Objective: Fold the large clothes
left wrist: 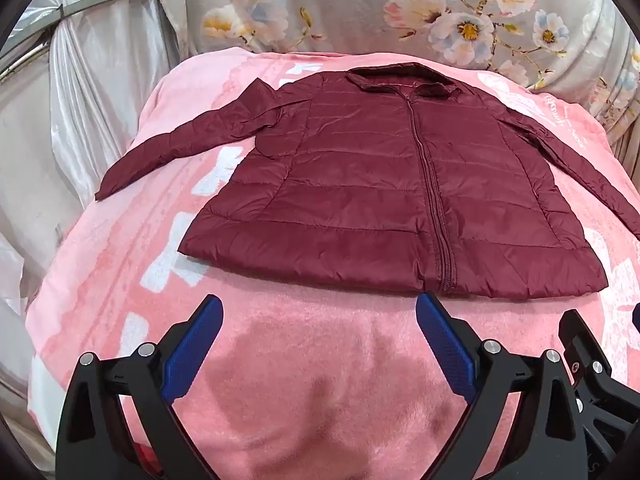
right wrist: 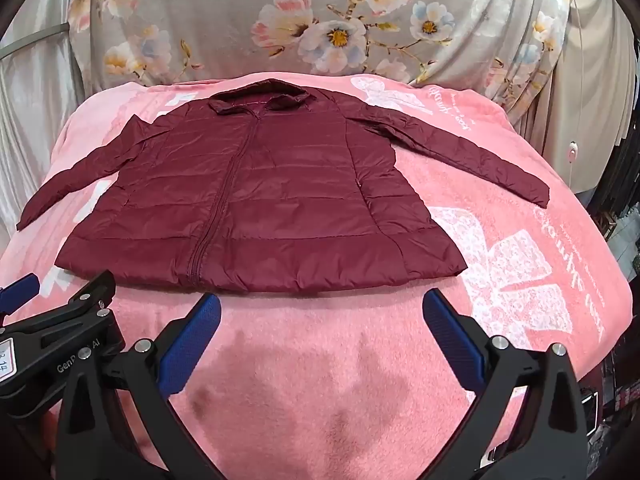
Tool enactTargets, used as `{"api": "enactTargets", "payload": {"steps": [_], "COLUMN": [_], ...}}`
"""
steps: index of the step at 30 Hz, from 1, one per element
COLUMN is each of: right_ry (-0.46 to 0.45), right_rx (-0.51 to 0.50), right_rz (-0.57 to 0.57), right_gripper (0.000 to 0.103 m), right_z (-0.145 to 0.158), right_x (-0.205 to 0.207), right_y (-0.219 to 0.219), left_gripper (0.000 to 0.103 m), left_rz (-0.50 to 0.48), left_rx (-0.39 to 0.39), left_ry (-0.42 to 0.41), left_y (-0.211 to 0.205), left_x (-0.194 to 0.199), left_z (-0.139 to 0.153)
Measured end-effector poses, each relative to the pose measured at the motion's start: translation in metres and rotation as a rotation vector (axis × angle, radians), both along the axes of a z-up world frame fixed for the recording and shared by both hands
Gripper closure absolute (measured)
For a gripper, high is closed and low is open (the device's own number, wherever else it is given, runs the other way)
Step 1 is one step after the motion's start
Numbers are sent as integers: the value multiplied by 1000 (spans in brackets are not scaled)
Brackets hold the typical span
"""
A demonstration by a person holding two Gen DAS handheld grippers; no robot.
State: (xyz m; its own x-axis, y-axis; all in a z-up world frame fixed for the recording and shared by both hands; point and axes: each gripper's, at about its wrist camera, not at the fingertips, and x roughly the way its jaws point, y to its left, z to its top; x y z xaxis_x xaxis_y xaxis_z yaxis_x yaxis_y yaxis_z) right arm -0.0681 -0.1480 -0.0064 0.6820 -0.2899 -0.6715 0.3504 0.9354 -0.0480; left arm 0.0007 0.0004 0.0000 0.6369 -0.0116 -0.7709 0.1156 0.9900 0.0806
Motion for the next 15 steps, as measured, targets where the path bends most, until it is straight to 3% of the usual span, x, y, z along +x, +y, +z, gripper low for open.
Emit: {"api": "enactTargets", "payload": {"steps": [15], "right_ry": [11], "right_rx": [7], "right_rz": [2], "right_gripper": [5], "right_z": [-2], "right_x": [1], "right_y": [2], "left_gripper": [9], "left_rz": [9], "left_rx": [22], "left_ry": [-24], "left_y": [-2], "left_x": [-6], "left_z": [0]}}
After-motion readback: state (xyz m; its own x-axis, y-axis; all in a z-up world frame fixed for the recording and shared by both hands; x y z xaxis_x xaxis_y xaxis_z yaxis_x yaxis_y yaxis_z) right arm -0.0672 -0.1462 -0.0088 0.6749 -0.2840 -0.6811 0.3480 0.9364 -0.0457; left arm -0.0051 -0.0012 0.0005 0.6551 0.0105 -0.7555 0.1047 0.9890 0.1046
